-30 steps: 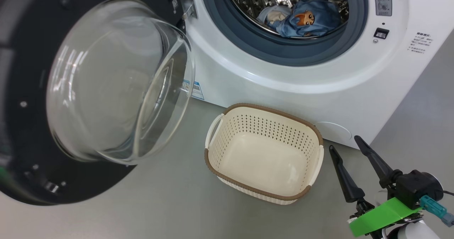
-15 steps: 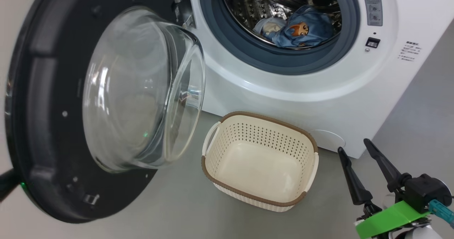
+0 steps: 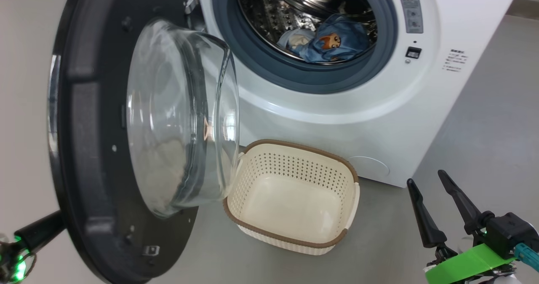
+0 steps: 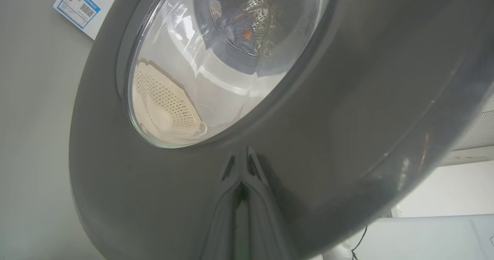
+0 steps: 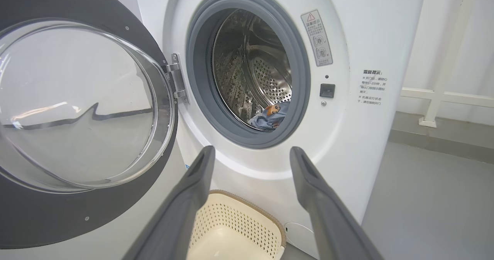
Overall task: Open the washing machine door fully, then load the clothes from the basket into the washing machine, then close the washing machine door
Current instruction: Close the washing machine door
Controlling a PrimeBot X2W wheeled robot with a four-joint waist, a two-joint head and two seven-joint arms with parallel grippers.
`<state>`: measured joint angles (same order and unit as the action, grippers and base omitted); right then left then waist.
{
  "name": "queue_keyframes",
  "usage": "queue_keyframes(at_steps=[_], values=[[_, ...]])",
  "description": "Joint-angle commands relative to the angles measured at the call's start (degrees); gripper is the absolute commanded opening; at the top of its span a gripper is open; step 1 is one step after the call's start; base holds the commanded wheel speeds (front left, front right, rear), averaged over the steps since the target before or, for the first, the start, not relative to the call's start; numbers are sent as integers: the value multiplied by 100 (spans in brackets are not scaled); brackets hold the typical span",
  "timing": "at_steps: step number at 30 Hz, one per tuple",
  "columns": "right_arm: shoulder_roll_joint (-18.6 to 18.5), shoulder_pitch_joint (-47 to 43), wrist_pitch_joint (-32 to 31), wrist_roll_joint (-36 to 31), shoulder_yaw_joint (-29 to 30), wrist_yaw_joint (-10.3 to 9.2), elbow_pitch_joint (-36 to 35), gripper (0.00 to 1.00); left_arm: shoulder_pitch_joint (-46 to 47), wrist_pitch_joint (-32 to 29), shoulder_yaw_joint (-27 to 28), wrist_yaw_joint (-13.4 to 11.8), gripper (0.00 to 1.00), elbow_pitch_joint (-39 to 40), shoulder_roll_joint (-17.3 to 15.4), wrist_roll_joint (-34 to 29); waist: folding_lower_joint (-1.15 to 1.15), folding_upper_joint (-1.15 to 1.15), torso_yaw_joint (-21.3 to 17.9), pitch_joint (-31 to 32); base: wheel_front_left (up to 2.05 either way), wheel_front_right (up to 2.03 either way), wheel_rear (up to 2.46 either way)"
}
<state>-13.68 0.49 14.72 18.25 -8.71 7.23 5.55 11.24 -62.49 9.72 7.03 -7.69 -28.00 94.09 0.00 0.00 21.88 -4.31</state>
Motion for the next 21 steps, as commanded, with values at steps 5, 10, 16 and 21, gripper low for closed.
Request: queue_keyframes(at_steps=[5, 10, 16, 21], values=[[-18, -64, 28, -5, -25, 25, -161, 100, 82, -181, 101, 46, 0, 483, -105, 74, 0, 0, -192, 26, 0, 0, 0], [19, -49, 28, -17, 21, 25, -179, 100, 47, -274, 19, 46, 0, 738, -6, 116, 0, 0, -370, -3, 0, 0, 0], [56, -28, 28, -28, 114, 25, -202, 100, 46, -308, -81, 46, 0, 1007, 142, 105, 0, 0, -619, -56, 0, 0, 0], [104, -25, 28, -39, 176, 25, -219, 100, 63, -254, -202, 46, 0, 1199, 303, 24, 0, 0, -854, -91, 0, 0, 0]])
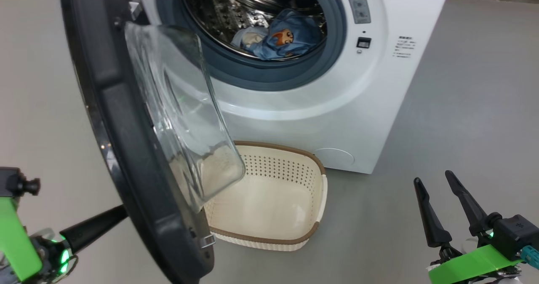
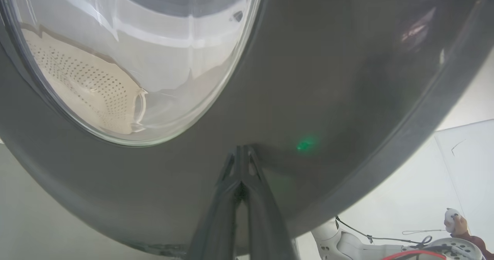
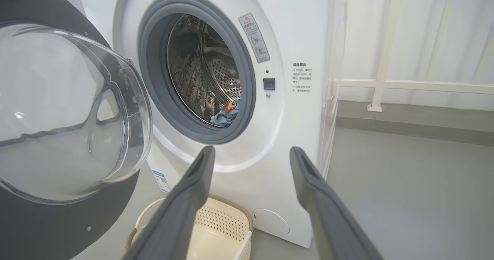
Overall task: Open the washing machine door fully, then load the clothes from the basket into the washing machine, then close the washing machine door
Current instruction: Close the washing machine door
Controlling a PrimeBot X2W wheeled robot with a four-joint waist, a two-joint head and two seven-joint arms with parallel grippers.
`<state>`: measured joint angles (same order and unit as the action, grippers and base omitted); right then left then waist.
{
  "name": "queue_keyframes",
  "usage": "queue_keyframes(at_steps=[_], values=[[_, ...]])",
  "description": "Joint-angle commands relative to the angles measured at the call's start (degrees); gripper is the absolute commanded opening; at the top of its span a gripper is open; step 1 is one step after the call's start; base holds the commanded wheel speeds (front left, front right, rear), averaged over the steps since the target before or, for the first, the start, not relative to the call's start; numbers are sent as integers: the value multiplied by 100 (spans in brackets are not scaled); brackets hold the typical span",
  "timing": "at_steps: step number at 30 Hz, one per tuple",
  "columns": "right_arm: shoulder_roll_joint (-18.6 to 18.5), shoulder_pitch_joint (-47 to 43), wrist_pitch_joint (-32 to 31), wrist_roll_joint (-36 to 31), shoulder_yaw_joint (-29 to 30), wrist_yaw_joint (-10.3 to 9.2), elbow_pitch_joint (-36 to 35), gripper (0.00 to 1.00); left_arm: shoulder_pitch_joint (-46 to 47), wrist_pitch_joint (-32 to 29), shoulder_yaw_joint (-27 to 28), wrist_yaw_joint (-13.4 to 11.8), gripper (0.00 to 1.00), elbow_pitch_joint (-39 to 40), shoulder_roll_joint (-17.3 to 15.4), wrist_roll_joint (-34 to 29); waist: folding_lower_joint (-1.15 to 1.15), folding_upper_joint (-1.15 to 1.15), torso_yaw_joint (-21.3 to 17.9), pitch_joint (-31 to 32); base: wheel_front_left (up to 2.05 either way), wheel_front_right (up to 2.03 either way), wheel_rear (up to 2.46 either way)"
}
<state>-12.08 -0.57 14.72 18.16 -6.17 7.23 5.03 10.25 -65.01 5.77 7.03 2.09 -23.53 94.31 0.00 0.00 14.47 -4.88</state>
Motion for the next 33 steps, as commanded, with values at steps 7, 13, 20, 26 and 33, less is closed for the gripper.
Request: queue_keyframes(at_steps=[7, 13, 20, 26, 33], values=[[12, 111, 28, -43, -14, 25, -186, 100, 214, 194, 74, -26, 0, 461, 48, -183, 0, 0, -469, -110, 0, 0, 0], [55, 133, 28, -50, 23, 25, -195, 100, 292, 320, 75, -99, 0, 484, 122, -266, 0, 0, -742, -153, 0, 0, 0], [91, 140, 28, -51, 85, 25, -204, 100, 405, 367, 89, -118, 0, 450, 126, -315, 0, 0, -1089, -213, 0, 0, 0], [123, 152, 28, -56, 114, 25, -220, 100, 531, 442, 121, -114, 0, 347, 140, -360, 0, 0, -1277, -244, 0, 0, 0], [136, 130, 28, -66, 152, 25, -222, 100, 577, 489, 147, -90, 0, 255, 157, -390, 0, 0, -1311, -237, 0, 0, 0]])
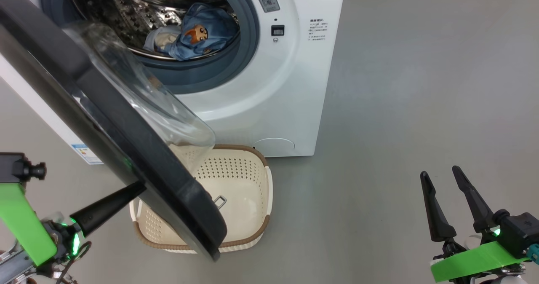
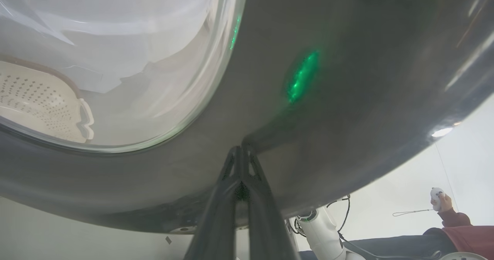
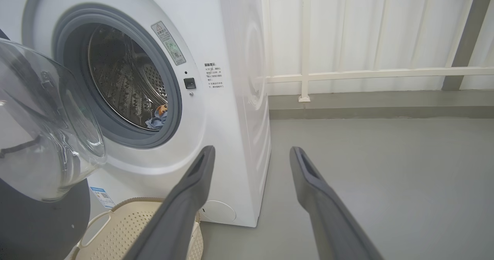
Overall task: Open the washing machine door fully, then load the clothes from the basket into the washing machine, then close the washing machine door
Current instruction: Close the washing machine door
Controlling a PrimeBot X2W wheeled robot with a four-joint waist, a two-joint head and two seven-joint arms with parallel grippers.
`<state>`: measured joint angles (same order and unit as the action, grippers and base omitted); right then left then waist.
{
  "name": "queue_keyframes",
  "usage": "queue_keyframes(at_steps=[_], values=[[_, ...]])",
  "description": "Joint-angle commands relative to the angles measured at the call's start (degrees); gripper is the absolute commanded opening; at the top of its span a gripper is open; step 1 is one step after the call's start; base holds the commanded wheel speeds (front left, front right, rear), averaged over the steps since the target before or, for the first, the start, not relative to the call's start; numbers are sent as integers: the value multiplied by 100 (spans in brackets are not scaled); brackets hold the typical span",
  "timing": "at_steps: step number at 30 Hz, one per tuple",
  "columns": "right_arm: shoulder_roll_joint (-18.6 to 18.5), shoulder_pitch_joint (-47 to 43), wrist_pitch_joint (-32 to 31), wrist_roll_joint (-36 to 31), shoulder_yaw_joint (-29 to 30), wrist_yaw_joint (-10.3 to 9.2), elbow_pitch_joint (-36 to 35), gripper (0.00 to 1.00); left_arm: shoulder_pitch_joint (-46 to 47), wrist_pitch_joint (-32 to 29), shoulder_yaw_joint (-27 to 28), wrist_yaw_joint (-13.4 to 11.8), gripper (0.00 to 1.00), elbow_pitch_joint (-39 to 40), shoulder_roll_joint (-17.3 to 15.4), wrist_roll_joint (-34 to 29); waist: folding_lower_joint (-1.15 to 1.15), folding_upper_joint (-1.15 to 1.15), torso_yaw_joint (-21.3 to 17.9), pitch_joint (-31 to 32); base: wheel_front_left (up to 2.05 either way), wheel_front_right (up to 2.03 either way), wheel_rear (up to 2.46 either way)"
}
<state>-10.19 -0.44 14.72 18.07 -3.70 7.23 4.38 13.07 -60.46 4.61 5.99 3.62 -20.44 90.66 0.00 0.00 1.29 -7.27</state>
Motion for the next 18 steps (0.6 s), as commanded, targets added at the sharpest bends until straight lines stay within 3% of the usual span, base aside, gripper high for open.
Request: queue_keyframes(at_steps=[1, 18], values=[[-52, 113, 28, -59, -89, 25, -158, 100, 297, 37, 269, 18, 0, 85, -152, -24, 0, 0, 19, 5, 0, 0, 0], [-74, 81, 28, -58, -178, 25, -122, 100, -163, 394, 658, 112, 0, -261, -153, -170, 0, 0, 400, 100, 0, 0, 0]])
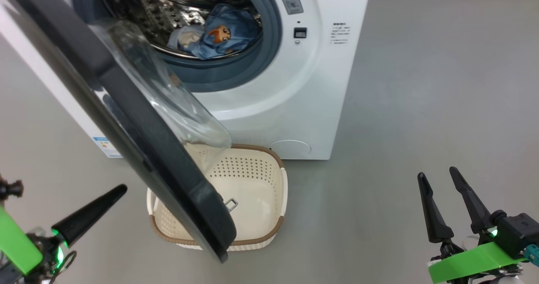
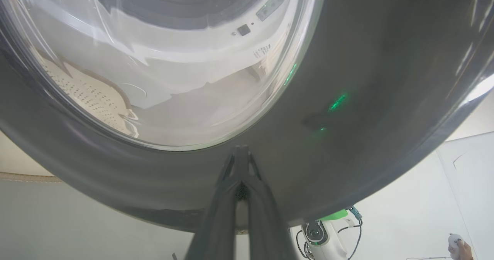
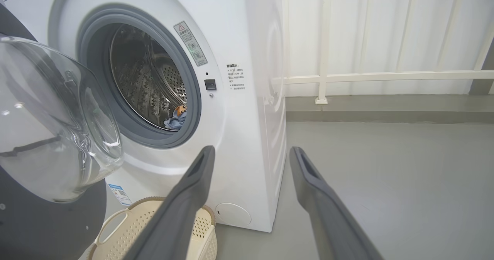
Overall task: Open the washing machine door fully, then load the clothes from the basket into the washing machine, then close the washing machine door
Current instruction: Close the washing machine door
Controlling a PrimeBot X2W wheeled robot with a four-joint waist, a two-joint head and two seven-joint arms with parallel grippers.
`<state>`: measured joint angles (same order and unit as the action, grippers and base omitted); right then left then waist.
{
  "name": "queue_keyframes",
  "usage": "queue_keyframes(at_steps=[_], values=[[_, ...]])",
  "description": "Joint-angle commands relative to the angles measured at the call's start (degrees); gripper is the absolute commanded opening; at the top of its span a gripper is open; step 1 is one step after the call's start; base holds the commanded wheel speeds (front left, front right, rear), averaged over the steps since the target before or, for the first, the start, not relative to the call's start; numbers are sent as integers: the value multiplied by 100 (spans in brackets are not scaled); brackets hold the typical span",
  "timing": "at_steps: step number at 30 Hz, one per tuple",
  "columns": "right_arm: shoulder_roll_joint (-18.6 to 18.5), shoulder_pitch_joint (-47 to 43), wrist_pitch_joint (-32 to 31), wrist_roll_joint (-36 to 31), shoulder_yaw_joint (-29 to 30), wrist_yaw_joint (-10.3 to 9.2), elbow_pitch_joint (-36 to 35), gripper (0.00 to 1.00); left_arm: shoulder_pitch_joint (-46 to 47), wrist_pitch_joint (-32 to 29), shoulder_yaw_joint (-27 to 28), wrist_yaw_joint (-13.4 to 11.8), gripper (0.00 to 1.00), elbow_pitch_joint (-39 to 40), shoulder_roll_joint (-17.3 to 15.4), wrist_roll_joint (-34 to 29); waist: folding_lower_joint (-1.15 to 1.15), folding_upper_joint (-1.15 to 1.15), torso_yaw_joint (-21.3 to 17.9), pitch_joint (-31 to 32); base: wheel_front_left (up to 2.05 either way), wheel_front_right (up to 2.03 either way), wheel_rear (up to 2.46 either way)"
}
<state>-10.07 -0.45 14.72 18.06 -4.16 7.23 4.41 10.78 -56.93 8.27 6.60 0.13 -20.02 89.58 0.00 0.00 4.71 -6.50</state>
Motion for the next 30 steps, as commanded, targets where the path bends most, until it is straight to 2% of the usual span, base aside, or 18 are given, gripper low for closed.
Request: queue_keyframes(at_steps=[1, 3, 5, 7, 9, 10, 11, 12, 19, 30], values=[[-91, 76, 28, -53, -131, 25, -122, 100, 30, 65, 305, 57, 0, 70, -188, -79, 0, 0, 93, 33, 0, 0, 0], [-99, 74, 28, -50, -138, 25, -118, 100, 0, 115, 339, 63, 0, 52, -178, -98, 0, 0, 120, 34, 0, 0, 0], [-109, 76, 28, -48, -147, 25, -117, 100, -55, 192, 374, 72, 8, 5, -151, -134, 0, 0, 177, 42, 0, 0, 0], [-117, 74, 28, -47, -158, 25, -112, 100, -109, 312, 425, 78, 32, -43, -121, -197, 0, 0, 236, 60, 0, 0, 0], [-124, 75, 28, -45, -172, 25, -108, 100, -176, 401, 455, 83, 40, -101, -109, -263, 0, 0, 288, 72, 0, 0, 0], [-128, 73, 28, -44, -174, 25, -105, 100, -204, 473, 474, 84, 55, -136, -111, -328, 0, 0, 316, 82, 0, 0, 0], [-131, 72, 28, -43, -174, 25, -103, 100, -223, 547, 481, 85, 95, -152, -108, -392, 0, 0, 344, 84, 0, 0, 0], [-133, 74, 28, -42, -180, 25, -101, 100, -245, 606, 480, 86, 100, -159, -100, -436, 0, 0, 367, 87, 0, 0, 0], [-126, 89, 28, -39, -225, 25, -86, 100, -418, 1388, 431, 88, 100, -251, -56, -877, 0, 0, 536, 92, 0, 0, 0], [-118, 133, 28, -45, -247, 25, -79, 100, -725, 3122, 11, 88, 100, -683, -113, -1383, 0, 0, 627, 88, 0, 0, 0]])
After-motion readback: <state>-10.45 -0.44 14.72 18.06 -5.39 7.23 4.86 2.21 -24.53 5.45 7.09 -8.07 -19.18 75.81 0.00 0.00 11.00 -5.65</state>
